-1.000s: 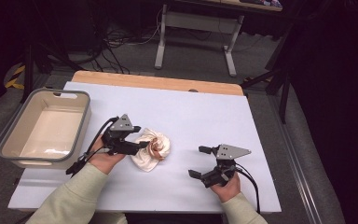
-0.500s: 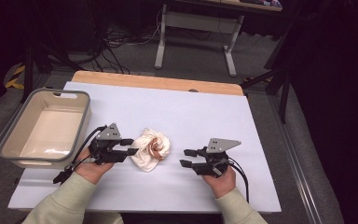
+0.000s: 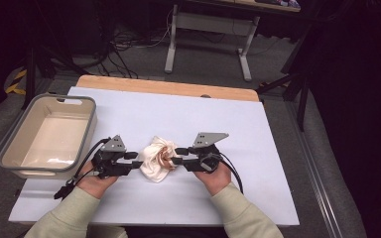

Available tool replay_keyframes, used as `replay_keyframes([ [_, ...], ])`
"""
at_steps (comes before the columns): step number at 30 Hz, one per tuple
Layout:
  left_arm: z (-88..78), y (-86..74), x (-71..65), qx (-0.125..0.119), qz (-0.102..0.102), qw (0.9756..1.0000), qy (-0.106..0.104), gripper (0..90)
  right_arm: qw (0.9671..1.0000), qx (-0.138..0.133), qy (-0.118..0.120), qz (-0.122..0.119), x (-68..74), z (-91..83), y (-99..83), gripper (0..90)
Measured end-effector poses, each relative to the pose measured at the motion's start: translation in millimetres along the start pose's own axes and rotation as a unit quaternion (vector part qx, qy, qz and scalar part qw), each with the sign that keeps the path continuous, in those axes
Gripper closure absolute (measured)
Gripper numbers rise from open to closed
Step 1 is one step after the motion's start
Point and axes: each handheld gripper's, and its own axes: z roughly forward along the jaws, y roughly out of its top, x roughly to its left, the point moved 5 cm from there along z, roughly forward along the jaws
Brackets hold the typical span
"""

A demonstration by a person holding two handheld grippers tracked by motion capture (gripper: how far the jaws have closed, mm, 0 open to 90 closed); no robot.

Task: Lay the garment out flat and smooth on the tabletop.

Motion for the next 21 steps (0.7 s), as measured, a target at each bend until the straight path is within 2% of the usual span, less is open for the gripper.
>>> replay_keyframes([
  [4,3.3,-2.1,1.3,0.002,-0.002,1.0000,0.003,58.3,0.9999,0.012,-0.005,0.004,-4.9,14.0,2.5,58.4],
  [7,6.7,-3.2,3.7,0.004,-0.004,1.0000,0.007,57.3,0.9996,0.020,-0.008,0.016,-8.3,20.0,1.6,56.5],
  [8,9.8,-3.9,5.4,0.007,-0.007,0.9999,0.007,57.3,0.9993,0.026,-0.004,0.027,-10.4,25.1,0.2,54.3],
  [13,18.2,-5.0,10.3,0.013,-0.011,0.9998,0.010,58.0,0.9986,0.040,-0.013,0.030,-13.0,31.8,-2.1,55.1],
  [16,25.3,-6.1,13.3,0.016,-0.020,0.9997,0.003,59.4,0.9981,0.048,-0.018,0.036,-15.8,35.0,-3.2,60.3],
  [17,29.5,-7.3,14.9,0.020,-0.023,0.9995,-0.001,60.4,0.9976,0.054,-0.011,0.041,-16.7,37.5,-5.0,67.4],
  [18,29.5,-7.3,14.9,0.020,-0.023,0.9995,-0.001,60.8,0.9976,0.054,-0.011,0.041,-16.7,37.5,-5.0,67.4],
  [19,32.6,-7.8,15.6,0.021,-0.027,0.9994,-0.007,61.5,0.9971,0.062,-0.005,0.044,-16.6,39.4,-7.0,77.0],
  [21,34.7,-7.6,15.8,0.022,-0.025,0.9994,-0.011,63.2,0.9967,0.070,0.002,0.043,-15.6,41.2,-8.6,82.8],
])
